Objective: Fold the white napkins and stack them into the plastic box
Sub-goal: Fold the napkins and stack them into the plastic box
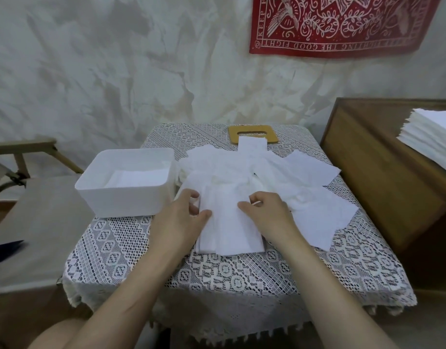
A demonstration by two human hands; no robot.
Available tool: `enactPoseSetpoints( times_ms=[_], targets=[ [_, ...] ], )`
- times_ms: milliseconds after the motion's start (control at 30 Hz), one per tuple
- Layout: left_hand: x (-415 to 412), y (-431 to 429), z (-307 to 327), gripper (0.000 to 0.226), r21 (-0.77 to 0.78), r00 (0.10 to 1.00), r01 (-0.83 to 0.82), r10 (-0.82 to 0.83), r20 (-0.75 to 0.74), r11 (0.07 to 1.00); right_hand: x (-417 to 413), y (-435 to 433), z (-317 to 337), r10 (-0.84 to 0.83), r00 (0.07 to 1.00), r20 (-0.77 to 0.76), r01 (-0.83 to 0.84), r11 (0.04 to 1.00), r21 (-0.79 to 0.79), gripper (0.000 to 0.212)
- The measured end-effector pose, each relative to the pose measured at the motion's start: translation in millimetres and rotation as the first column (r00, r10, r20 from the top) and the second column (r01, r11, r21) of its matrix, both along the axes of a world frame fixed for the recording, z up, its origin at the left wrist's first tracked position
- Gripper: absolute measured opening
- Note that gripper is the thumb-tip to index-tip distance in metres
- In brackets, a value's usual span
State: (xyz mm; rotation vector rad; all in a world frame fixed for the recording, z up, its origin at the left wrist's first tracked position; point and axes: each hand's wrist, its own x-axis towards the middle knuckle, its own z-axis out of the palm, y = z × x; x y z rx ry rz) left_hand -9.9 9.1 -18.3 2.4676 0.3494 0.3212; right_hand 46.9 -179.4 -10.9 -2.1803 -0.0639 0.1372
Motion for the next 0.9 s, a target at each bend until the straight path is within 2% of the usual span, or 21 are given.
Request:
enactPoseSetpoints(
  times_ms=[167, 267, 333, 400, 467, 567, 633, 900],
  targets=[
    [6, -3, 5, 0.047, -0.118, 0.998, 0.018, -0.025, -0.059, 0.993, -4, -3, -2, 0.014, 1.0, 0.018, -0.013, 0.999, -0.036, 0.024],
    [10, -4, 5, 0.048, -0.302, 0.999, 0.013, -0.024, -0.034, 0.953, -3, -6, -5, 0.018, 1.0, -0.015, -0.017, 0.999, 0.033, 0.025],
    [10, -7, 4, 0.036, -0.479, 0.999, 0.031, -0.033, 0.004, 0.877, -3, -11, -6, 0.035, 0.999, -0.022, -0.032, 0.991, 0.133, 0.017],
    [6, -8, 6, 0.006, -0.56, 0.997, 0.075, -0.052, 0.057, 0.825, -5, -17, -4, 0.056, 0.998, -0.028, -0.045, 0.952, 0.304, 0.01],
    [3, -8, 9, 0.011, -0.616, 0.992, 0.122, -0.073, 0.104, 0.778, -7, -25, 1, 0.08, 0.996, -0.047, -0.05, 0.889, 0.456, 0.006],
    [2, -8, 12, 0.012, -0.748, 0.991, 0.129, -0.063, 0.116, 0.651, -11, -33, 6, 0.099, 0.991, -0.088, -0.031, 0.822, 0.568, 0.008],
    [3, -11, 10, 0.011, -0.82, 0.993, 0.113, -0.052, 0.101, 0.561, -12, -36, 7, 0.107, 0.987, -0.118, -0.013, 0.793, 0.609, 0.012],
    [6, -33, 2, 0.019, -0.933, 0.993, 0.12, -0.033, 0.115, 0.34, -14, -33, 8, 0.094, 0.989, -0.117, 0.004, 0.762, 0.647, 0.013]
  ],
)
